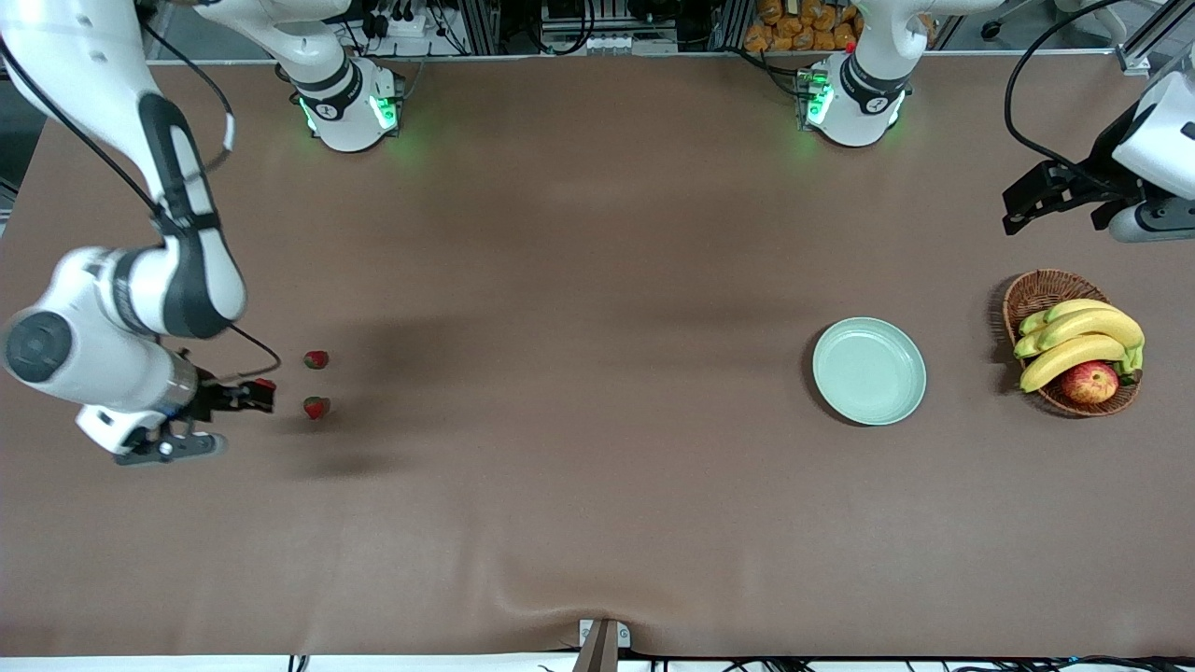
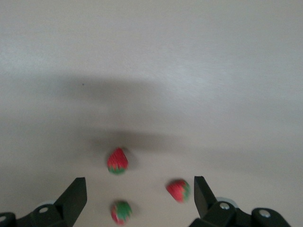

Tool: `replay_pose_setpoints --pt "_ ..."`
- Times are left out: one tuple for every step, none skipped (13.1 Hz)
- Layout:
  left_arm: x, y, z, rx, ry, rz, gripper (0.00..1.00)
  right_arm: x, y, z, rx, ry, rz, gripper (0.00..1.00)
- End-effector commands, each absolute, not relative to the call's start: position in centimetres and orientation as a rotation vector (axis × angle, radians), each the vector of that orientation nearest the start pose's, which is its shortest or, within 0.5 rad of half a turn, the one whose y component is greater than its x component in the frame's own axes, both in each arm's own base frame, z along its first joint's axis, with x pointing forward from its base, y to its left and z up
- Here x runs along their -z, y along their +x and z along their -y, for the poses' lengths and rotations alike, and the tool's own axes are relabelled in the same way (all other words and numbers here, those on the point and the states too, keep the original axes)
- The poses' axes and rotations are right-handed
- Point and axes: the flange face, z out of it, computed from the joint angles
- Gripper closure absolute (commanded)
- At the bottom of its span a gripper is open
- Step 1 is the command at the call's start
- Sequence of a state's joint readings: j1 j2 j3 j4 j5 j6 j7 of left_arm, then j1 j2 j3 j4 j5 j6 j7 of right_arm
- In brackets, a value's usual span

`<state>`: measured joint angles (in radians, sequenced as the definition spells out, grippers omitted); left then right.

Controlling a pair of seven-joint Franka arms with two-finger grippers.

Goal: Collect all strawberries into plate
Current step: 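Grasp one strawberry with the right gripper and lift it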

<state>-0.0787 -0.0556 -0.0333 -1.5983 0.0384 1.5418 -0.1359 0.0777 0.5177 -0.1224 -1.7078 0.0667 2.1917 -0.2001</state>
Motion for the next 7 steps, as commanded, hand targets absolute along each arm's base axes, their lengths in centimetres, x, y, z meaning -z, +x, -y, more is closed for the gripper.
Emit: replay_pose_setpoints --pt "-63.9 53.4 6.2 0.022 -3.090 0.016 0.00 -25.6 67.2 1.4 -0.062 -3.071 0.101 0.00" --pt "-63.6 53.6 6.7 0.022 -3.092 0.001 0.00 -24.1 67.1 1.3 -0.074 -3.055 0.077 0.00" --pt "-63.4 53.8 6.7 0.022 -3.092 0.003 0.00 -23.3 67.2 0.9 -0.072 -3.056 0.086 0.00" --pt "-63.3 53.8 6.7 0.020 -3.092 0.001 0.00 -23.0 67.1 0.7 -0.077 -3.056 0.091 0.00" --pt "-63.4 53.8 6.8 0.022 -3.094 -0.004 0.00 -22.0 67.0 0.5 -0.100 -3.056 0.094 0.00" --pt "-63.4 53.8 7.2 0.028 -3.113 -0.009 0.00 -21.4 66.8 -0.2 -0.117 -3.056 0.105 0.00" --pt "-63.4 54.0 7.3 0.039 -3.129 -0.005 0.00 -20.7 66.6 -0.5 -0.134 -3.055 0.107 0.00"
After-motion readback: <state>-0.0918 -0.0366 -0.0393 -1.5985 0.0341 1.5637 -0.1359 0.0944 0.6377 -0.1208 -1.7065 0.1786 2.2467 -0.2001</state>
